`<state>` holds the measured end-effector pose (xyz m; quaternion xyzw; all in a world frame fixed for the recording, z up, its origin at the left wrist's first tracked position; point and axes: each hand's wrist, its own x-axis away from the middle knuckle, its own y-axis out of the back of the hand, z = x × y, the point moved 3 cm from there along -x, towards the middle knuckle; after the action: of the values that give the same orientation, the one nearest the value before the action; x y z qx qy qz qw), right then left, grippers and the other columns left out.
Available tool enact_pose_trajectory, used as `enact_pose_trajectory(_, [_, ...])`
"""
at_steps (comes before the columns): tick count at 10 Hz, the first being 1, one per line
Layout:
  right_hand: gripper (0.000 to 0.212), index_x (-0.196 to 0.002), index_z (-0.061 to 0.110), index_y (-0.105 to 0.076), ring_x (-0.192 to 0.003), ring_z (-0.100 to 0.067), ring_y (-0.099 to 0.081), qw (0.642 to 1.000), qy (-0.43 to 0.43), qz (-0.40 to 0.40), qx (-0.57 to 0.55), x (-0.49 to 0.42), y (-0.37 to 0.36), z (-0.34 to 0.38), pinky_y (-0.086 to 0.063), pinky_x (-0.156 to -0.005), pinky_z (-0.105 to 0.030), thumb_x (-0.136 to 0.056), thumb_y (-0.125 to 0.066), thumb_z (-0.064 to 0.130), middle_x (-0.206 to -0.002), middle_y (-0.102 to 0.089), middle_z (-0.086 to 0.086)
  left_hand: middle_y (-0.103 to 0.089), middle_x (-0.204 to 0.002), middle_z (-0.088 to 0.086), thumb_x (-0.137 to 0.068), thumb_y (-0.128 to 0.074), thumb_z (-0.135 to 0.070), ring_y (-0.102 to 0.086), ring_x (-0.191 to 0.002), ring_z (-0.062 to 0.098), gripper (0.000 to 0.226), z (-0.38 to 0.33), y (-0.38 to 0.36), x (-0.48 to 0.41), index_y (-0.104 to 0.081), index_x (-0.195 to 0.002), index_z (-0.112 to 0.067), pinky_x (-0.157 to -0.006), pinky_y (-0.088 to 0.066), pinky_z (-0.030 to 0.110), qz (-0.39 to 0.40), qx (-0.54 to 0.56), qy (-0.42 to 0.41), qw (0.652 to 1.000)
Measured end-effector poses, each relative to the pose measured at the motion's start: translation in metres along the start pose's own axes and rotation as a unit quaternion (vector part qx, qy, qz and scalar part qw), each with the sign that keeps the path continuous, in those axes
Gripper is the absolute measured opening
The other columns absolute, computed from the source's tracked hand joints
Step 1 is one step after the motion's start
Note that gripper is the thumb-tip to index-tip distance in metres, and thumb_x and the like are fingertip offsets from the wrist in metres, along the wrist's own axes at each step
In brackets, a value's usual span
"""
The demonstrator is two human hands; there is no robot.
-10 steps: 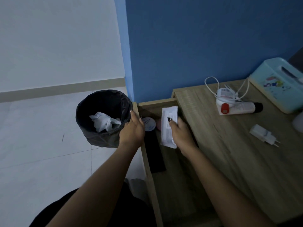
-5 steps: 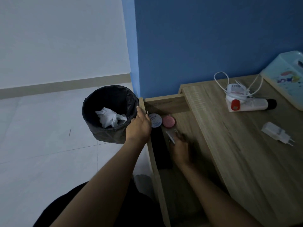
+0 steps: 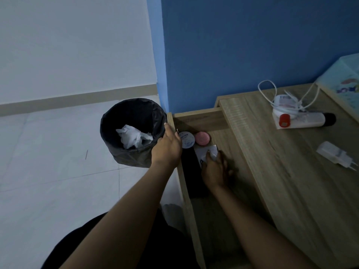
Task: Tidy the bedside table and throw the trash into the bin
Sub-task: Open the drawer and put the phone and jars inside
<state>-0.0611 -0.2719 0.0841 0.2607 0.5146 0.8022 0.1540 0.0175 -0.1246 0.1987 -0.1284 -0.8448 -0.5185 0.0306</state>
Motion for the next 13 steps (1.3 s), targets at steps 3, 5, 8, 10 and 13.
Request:
enact_pose_trajectory(3, [0.057, -0.149, 0.031, -0.027, -0.143, -0.031, -0.023, 1.0, 0.016, 0.015, -0.006, 0.003, 0.006, -0.001, -0.03, -0.11, -0.055, -0.095, -0.047, 0.028, -0.158, -0.023, -0.008, -0.045, -0.143, 0.02, -0.101, -0.02, -0.031, -0.056, -0.113, 0.04, 0.057, 0.006, -0.005, -0.003, -0.012, -0.149, 0.0, -0.085, -0.05, 0.049, 0.003, -0.039, -0.019, 0.999])
enact_pose_trajectory(5, [0.048, -0.142, 0.024, -0.041, -0.139, -0.021, -0.035, 0.989, 0.118, -0.056, -0.067, 0.024, 0.07, 0.038, -0.033, -0.112, -0.038, -0.095, -0.049, 0.032, -0.148, -0.043, -0.001, -0.053, -0.134, 0.023, -0.102, -0.021, -0.031, -0.058, -0.109, 0.042, 0.058, 0.007, -0.006, -0.005, -0.009, -0.148, 0.0, -0.084, -0.05, 0.049, -0.002, -0.021, -0.002, 1.0])
enact_pose_trajectory(8, [0.037, -0.127, -0.002, -0.058, -0.128, -0.027, -0.053, 0.954, 0.213, -0.203, -0.057, 0.044, 0.173, -0.024, -0.029, -0.109, -0.025, -0.095, -0.044, 0.013, -0.134, -0.058, -0.016, -0.045, -0.135, 0.022, -0.095, -0.008, -0.035, -0.063, -0.089, 0.04, 0.06, 0.015, -0.017, -0.015, -0.031, -0.138, -0.001, -0.061, -0.044, 0.038, -0.016, -0.07, -0.061, 0.996])
enact_pose_trajectory(10, [0.054, -0.144, 0.01, -0.041, -0.144, -0.02, -0.028, 0.966, 0.194, -0.164, 0.055, 0.043, 0.168, -0.051, -0.018, -0.12, -0.041, -0.097, -0.023, 0.033, -0.152, -0.039, -0.007, -0.048, -0.128, 0.022, -0.098, -0.015, -0.029, -0.064, -0.084, 0.039, 0.052, 0.015, -0.019, -0.019, -0.033, -0.136, 0.001, -0.057, -0.042, 0.035, -0.023, -0.054, -0.059, 0.997])
enact_pose_trajectory(13, [0.058, -0.146, 0.012, -0.037, -0.147, -0.014, -0.02, 0.97, 0.18, -0.154, 0.06, 0.041, 0.164, -0.054, -0.014, -0.122, -0.035, -0.097, -0.019, 0.035, -0.155, -0.033, -0.004, -0.053, -0.119, 0.023, -0.099, -0.021, -0.018, -0.064, -0.081, 0.037, 0.043, 0.003, -0.024, -0.014, -0.037, -0.131, 0.007, -0.056, -0.037, 0.03, -0.029, -0.064, -0.051, 0.996])
